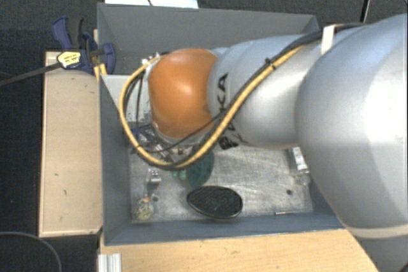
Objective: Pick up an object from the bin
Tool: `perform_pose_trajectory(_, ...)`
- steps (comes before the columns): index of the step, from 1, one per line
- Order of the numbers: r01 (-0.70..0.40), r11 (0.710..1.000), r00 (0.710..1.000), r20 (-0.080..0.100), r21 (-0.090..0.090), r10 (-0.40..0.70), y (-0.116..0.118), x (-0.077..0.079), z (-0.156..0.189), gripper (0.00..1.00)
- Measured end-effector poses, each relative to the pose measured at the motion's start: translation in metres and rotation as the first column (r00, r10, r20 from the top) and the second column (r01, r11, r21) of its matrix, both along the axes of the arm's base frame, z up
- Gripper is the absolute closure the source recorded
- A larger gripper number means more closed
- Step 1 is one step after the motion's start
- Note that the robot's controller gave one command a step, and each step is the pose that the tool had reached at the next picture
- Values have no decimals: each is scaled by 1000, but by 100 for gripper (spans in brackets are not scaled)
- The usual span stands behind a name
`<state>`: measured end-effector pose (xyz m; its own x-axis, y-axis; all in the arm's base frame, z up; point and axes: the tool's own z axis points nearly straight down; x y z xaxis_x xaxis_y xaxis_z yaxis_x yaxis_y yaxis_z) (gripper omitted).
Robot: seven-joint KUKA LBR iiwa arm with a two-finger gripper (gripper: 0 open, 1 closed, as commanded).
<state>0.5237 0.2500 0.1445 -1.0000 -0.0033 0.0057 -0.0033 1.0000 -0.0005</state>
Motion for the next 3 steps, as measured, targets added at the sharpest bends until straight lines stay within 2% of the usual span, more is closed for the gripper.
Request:
perform_pose_trajectory(1,-184,983,983,9,-2,185,-120,-10,65,0)
perform_pose_trajectory(2,-242,970,970,3,0,242,-136,-43,38,0)
perform_pose_trajectory(3,-422,907,907,4,3,422,-129,-23,-53,0)
